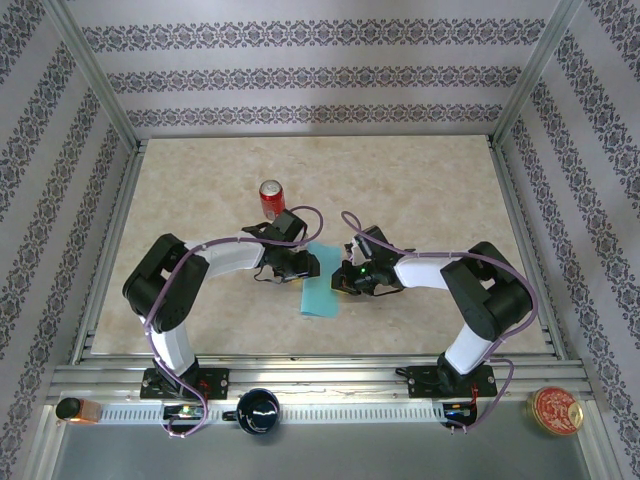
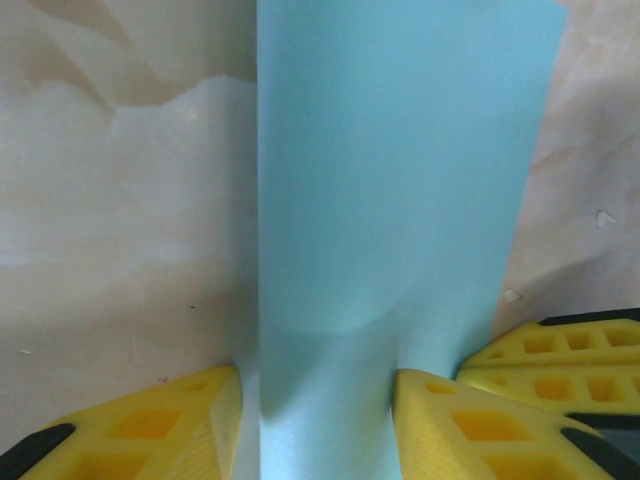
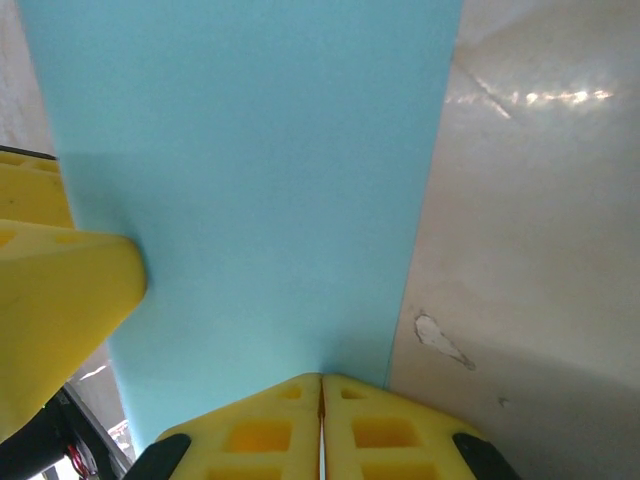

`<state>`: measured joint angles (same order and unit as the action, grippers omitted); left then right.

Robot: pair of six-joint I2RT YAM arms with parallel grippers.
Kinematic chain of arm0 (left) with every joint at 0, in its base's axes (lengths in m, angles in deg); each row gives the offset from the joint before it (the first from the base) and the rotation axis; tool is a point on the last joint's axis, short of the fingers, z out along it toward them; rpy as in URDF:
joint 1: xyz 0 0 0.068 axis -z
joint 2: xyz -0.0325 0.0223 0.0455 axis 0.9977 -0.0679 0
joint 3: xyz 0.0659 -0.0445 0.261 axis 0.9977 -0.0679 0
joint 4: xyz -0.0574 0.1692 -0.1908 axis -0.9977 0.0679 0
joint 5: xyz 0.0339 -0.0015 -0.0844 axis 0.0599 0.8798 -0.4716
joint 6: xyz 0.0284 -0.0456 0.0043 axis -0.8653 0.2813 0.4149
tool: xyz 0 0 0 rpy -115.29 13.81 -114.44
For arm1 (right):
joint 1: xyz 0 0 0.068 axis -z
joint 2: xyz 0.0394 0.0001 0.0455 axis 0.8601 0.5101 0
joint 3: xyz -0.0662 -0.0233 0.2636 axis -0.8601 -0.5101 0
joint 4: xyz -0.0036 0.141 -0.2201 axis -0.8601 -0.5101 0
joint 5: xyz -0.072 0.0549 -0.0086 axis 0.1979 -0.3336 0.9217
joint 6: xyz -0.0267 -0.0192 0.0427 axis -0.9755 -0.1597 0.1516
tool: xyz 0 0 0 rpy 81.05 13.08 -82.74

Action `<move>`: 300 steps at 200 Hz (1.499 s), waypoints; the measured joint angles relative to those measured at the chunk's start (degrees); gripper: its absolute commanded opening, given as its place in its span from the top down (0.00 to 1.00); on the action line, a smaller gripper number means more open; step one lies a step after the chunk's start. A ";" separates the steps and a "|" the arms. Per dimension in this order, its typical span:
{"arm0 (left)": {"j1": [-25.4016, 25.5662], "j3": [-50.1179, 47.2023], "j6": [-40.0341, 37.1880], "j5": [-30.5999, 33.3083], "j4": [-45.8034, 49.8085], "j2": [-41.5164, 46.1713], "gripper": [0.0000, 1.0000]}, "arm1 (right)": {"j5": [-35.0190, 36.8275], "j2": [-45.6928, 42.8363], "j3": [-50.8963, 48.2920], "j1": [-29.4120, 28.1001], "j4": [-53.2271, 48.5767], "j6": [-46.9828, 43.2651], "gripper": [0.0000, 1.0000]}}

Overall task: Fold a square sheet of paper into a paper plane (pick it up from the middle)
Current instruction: Hold the square sheet of paper at the center of the table.

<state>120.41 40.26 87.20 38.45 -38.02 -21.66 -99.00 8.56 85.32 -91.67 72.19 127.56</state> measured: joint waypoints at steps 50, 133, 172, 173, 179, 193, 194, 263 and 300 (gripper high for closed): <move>-0.04 0.00 0.37 0.22 0.02 0.00 0.57 | 3.69 -20.13 -4.79 5.84 0.31 0.79 0.72; -0.04 0.33 0.52 0.39 0.31 -0.28 0.56 | 4.11 -25.70 -11.15 14.95 -1.92 0.87 0.72; -0.04 2.32 -1.03 0.42 3.08 -1.27 0.57 | 3.82 -25.49 -11.15 14.95 -1.95 0.87 0.71; -0.04 2.36 -1.11 0.44 3.19 -1.27 0.57 | 3.80 -25.49 -11.15 14.95 -1.95 0.87 0.71; -0.04 2.47 -1.38 0.46 3.37 -1.31 0.58 | 3.67 -25.49 -11.15 14.95 -1.95 0.87 0.71; -0.04 2.49 -1.46 0.61 3.45 -1.31 0.58 | 3.63 -25.49 -11.15 14.95 -1.95 0.87 0.71; -0.04 2.49 -1.44 0.63 3.45 -1.31 0.58 | 3.65 -25.49 -11.15 14.95 -1.95 0.87 0.71; -0.02 1.60 0.66 1.25 2.25 -0.94 0.57 | 3.26 -25.27 -11.15 14.95 -1.92 1.09 0.71; -0.02 1.60 -0.04 1.05 2.19 -0.94 0.56 | 2.99 -25.11 -11.15 14.95 -1.92 1.09 0.70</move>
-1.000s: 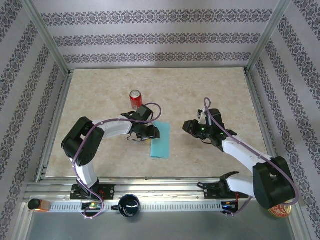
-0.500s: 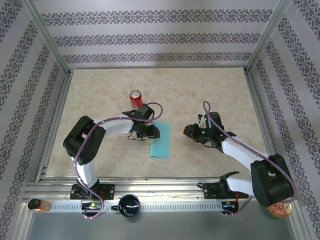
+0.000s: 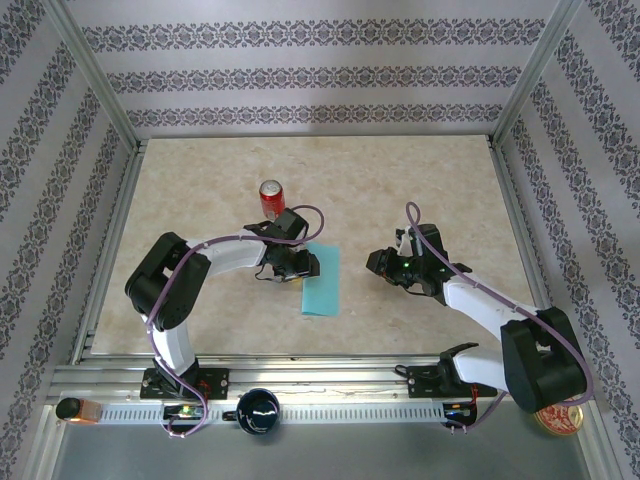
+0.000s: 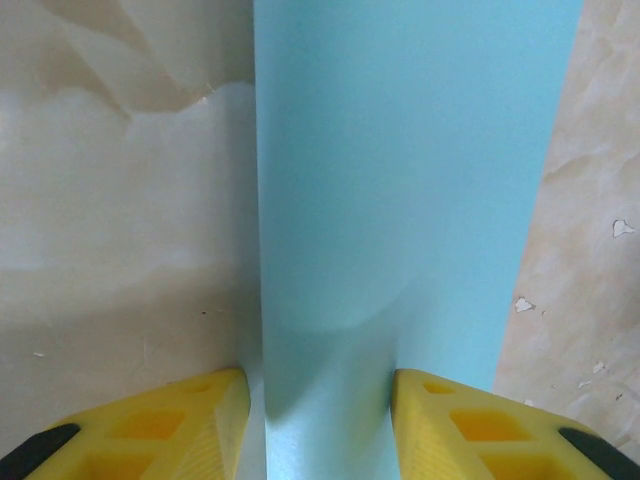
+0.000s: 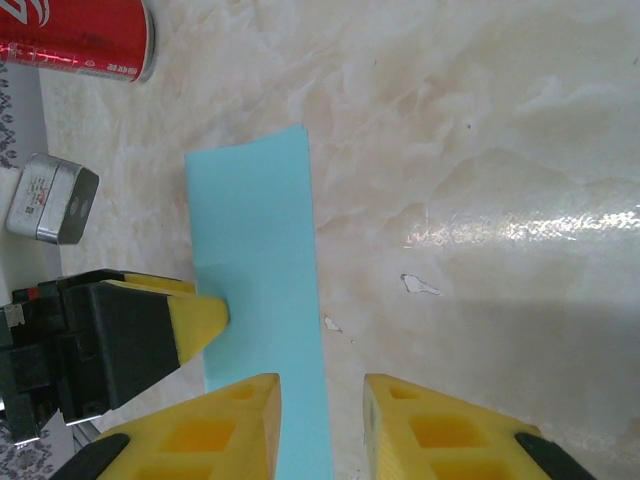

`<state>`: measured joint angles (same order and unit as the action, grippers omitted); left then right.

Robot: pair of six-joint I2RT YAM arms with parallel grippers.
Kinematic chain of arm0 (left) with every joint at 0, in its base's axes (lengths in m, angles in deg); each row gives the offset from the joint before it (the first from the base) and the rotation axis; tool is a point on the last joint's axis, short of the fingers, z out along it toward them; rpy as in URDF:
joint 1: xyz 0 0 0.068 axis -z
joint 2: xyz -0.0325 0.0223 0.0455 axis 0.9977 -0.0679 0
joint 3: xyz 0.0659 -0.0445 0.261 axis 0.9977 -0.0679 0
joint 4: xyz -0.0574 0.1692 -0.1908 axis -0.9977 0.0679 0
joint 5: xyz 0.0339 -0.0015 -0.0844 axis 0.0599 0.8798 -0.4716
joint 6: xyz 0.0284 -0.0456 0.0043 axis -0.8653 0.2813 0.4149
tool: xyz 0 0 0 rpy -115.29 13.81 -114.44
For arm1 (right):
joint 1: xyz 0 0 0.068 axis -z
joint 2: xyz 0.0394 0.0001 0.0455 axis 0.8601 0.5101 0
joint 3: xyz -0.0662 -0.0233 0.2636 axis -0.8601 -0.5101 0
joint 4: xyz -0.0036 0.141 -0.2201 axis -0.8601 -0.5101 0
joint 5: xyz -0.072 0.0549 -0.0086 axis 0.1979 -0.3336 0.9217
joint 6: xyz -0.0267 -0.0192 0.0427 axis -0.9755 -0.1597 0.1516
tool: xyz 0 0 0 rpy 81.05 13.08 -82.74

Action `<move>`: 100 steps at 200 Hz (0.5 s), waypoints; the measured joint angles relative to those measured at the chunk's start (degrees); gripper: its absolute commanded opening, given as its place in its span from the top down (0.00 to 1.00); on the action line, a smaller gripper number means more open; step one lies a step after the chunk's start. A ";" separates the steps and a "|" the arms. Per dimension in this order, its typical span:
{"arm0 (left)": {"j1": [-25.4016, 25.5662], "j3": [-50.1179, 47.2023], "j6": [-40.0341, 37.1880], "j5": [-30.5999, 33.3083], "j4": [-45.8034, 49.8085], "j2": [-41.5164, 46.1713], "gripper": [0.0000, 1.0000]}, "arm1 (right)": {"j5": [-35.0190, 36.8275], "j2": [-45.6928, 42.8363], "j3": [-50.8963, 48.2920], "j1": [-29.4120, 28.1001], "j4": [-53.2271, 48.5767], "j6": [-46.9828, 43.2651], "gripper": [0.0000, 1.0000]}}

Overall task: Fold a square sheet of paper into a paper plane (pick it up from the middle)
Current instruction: Hold the square sheet of paper at the center of the table.

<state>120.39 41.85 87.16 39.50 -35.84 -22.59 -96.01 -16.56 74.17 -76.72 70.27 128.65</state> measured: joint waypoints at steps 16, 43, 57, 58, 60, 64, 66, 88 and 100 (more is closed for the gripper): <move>0.00 0.04 -0.46 0.02 0.13 0.00 0.55 | -0.02 0.24 0.00 0.00 0.00 0.00 0.70; 0.09 0.13 -1.11 0.02 0.22 0.00 0.54 | -0.22 0.48 0.00 0.00 0.02 0.02 0.70; 0.09 0.13 -1.31 0.00 0.20 0.00 0.54 | -0.26 0.74 0.00 0.00 0.02 0.02 0.70; 0.09 0.13 -1.31 0.00 0.22 0.00 0.54 | -0.28 0.76 0.00 0.00 0.02 0.02 0.70; 0.11 0.13 -1.33 0.00 0.20 0.00 0.54 | -0.28 0.81 0.00 0.00 0.02 0.02 0.70; 0.11 0.13 -1.33 0.00 0.22 0.00 0.54 | -0.33 0.90 0.00 0.00 0.04 0.04 0.70; 0.11 0.13 -1.36 0.00 0.22 0.00 0.54 | -0.37 0.96 0.00 0.00 0.04 0.02 0.70; 0.11 0.13 -1.27 0.11 0.17 0.02 0.55 | -0.39 1.46 0.00 -0.02 0.04 0.02 0.70; 0.11 -0.07 -0.90 0.55 0.11 0.28 0.55 | -0.42 1.73 0.00 -0.02 0.04 0.04 0.70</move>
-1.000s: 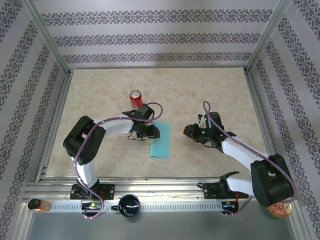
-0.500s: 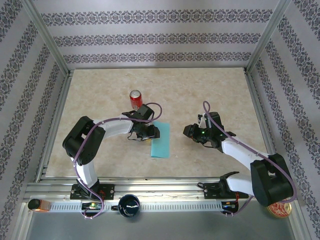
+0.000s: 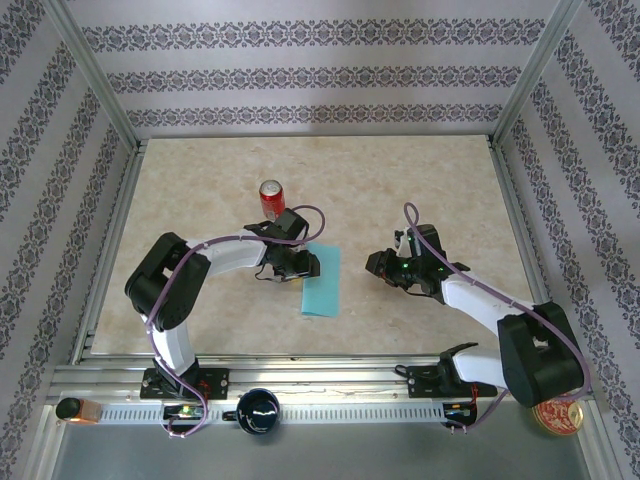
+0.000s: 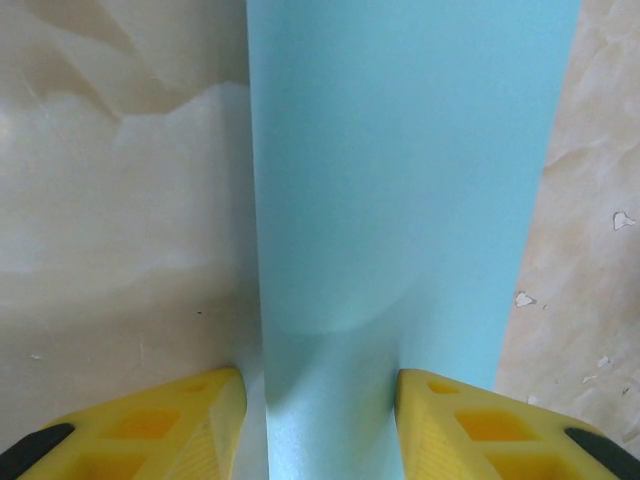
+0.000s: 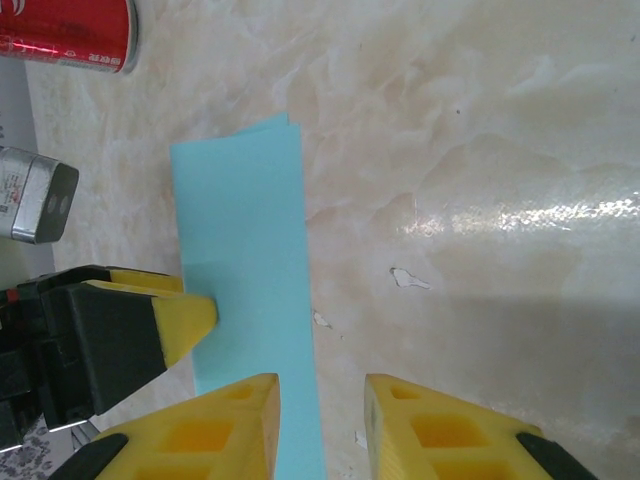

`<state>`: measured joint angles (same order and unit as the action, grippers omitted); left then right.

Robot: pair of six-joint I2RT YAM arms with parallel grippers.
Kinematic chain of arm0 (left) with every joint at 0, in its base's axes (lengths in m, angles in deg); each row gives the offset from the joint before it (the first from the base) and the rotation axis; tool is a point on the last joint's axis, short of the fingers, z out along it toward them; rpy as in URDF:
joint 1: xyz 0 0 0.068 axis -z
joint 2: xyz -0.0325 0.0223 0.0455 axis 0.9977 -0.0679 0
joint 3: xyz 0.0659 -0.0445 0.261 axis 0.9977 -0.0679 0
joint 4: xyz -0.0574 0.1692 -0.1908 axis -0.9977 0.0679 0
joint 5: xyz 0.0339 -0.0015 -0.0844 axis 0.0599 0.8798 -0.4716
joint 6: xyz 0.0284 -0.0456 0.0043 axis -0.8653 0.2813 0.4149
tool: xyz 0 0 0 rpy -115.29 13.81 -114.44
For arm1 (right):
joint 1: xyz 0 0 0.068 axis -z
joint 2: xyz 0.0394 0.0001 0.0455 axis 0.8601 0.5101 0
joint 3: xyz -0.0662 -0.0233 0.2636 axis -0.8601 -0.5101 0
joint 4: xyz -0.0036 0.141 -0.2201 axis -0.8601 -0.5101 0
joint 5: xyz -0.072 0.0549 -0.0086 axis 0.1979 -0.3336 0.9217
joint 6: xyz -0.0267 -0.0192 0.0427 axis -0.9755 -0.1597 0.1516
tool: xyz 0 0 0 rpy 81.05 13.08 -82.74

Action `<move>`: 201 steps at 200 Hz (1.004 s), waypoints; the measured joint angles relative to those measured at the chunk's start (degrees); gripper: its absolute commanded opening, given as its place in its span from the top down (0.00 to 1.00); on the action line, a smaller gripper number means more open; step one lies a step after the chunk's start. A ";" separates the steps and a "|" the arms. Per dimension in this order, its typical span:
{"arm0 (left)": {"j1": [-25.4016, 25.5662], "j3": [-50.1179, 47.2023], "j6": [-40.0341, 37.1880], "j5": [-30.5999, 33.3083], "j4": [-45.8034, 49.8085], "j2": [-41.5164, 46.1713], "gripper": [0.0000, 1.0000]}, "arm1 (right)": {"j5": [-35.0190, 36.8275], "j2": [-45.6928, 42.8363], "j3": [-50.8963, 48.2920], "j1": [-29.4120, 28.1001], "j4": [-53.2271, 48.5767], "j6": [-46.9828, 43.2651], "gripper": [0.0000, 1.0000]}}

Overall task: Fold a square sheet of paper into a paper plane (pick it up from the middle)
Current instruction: Hold the square sheet of paper at the center of the table.

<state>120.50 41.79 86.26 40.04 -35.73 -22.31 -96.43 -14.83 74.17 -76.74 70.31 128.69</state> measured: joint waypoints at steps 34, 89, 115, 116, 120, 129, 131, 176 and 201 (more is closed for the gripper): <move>-0.02 -1.07 1.36 3.56 -0.20 1.36 0.52 | -0.02 0.52 0.00 -0.09 0.02 0.13 0.69; -0.50 -1.29 1.25 6.95 -0.15 1.99 0.51 | -0.02 0.61 0.00 -0.11 0.02 0.13 0.69; -0.55 -1.27 0.00 6.27 -0.13 1.99 0.50 | -0.02 0.61 0.00 -0.09 0.02 0.13 0.69; -0.55 -1.27 -0.07 6.25 -0.15 1.99 0.50 | -0.02 0.61 0.00 -0.09 0.02 0.15 0.69; -0.57 -1.27 -0.31 5.99 -0.15 1.99 0.50 | -0.02 0.61 0.00 -0.09 0.02 0.13 0.69; -0.66 -1.22 -0.81 5.44 -0.13 1.97 0.50 | -0.02 0.61 0.00 -0.09 0.02 0.13 0.69; -0.68 -1.22 -0.90 5.33 -0.13 1.97 0.49 | -0.02 0.63 0.00 -0.09 0.02 0.15 0.69; -0.68 -0.52 -3.15 1.75 -0.15 1.64 0.48 | -0.04 0.96 0.02 -0.11 0.07 0.15 0.69; -0.68 0.31 -4.11 0.92 0.11 0.79 0.48 | -0.13 1.16 0.02 -0.55 0.11 0.15 0.69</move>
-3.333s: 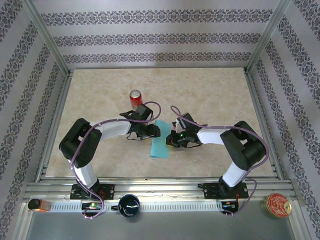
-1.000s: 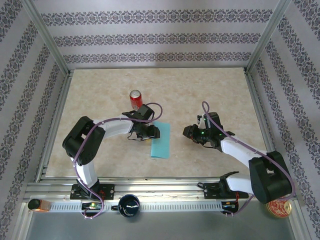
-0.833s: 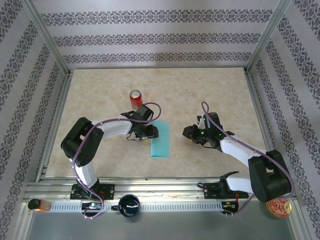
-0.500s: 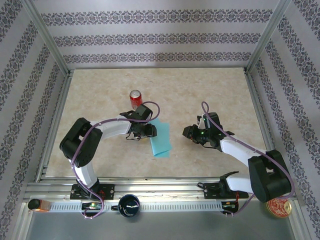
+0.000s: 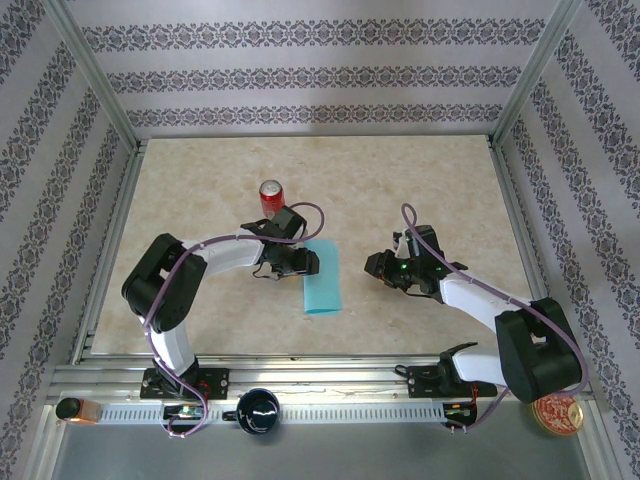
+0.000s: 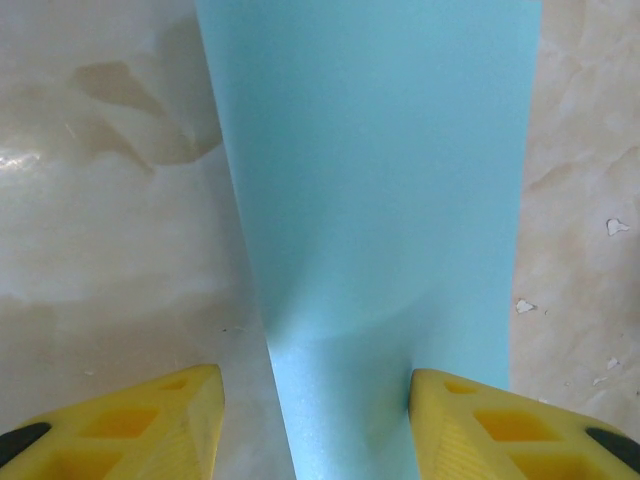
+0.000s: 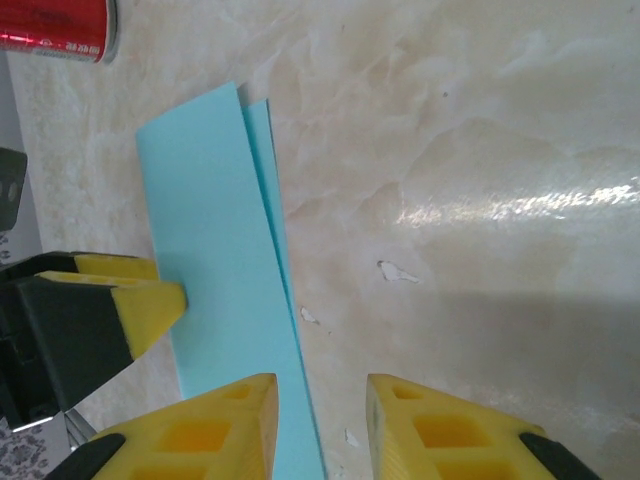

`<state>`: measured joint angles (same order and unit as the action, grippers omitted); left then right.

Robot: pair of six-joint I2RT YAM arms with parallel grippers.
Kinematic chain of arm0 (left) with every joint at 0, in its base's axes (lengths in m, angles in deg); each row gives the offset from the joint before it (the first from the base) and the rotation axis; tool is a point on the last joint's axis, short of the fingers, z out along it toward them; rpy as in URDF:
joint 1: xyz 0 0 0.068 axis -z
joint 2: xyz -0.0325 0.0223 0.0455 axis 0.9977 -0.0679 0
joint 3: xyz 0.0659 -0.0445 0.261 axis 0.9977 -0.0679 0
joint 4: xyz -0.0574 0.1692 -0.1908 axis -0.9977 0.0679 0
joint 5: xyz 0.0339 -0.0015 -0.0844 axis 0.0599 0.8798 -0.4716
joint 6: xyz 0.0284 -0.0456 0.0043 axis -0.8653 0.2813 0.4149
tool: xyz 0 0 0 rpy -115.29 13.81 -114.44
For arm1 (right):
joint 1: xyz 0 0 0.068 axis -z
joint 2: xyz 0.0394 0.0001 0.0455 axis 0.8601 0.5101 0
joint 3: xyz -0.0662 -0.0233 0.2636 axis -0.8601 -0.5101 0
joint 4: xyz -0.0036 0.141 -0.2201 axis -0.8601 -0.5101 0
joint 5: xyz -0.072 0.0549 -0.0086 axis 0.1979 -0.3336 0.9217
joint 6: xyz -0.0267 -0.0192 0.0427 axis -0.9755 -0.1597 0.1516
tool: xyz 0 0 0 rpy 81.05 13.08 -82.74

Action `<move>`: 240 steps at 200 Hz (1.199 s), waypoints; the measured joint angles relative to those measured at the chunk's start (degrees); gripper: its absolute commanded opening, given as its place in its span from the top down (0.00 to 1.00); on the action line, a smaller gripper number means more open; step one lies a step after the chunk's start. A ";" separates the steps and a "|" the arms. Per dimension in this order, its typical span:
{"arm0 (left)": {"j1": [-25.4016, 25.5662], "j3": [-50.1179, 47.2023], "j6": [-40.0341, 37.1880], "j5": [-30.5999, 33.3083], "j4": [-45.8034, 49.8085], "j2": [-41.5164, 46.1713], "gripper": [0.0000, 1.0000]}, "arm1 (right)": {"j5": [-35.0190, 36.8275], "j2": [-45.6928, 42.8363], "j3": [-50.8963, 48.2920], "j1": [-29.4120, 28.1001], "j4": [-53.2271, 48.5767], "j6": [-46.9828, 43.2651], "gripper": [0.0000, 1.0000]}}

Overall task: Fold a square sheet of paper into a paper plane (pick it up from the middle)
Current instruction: Hold the square sheet of paper at the center of the table.

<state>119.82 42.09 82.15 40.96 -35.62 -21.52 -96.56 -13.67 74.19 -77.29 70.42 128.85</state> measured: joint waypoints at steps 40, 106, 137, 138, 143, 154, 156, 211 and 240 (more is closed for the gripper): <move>0.00 1.38 -2.12 0.04 2.32 -1.09 0.49 | -0.07 0.09 0.00 -0.20 0.07 0.00 0.69; -0.02 3.80 -4.79 0.09 5.46 -2.54 0.49 | -0.07 0.74 0.00 -0.22 0.09 0.02 0.69; 0.00 5.25 -6.19 0.11 7.30 -3.39 0.49 | -0.07 0.76 0.00 -0.31 0.09 0.02 0.69; 0.00 5.27 -6.23 0.13 7.34 -3.41 0.49 | -0.09 0.76 0.02 -0.31 0.09 0.02 0.69; 0.02 5.49 -6.40 0.20 7.65 -3.50 0.49 | -0.07 0.76 0.00 -0.31 0.09 0.02 0.69; 0.02 5.77 -6.84 0.26 8.09 -3.65 0.49 | -0.07 0.76 0.00 -0.31 0.09 0.02 0.69; 0.02 5.81 -6.86 0.26 8.17 -3.69 0.49 | -0.07 0.76 0.00 -0.31 0.09 0.02 0.69; 0.81 8.66 -7.32 2.36 11.41 -5.42 0.48 | -0.07 1.20 0.11 -0.61 0.11 0.02 0.68; 1.81 10.05 -7.78 4.44 13.20 -6.12 0.48 | -0.09 1.22 0.11 -0.68 0.11 0.02 0.67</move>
<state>121.64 52.15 74.37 45.40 -22.42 -27.64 -96.64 -12.45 74.30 -77.96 70.53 128.87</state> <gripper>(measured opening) 0.517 0.324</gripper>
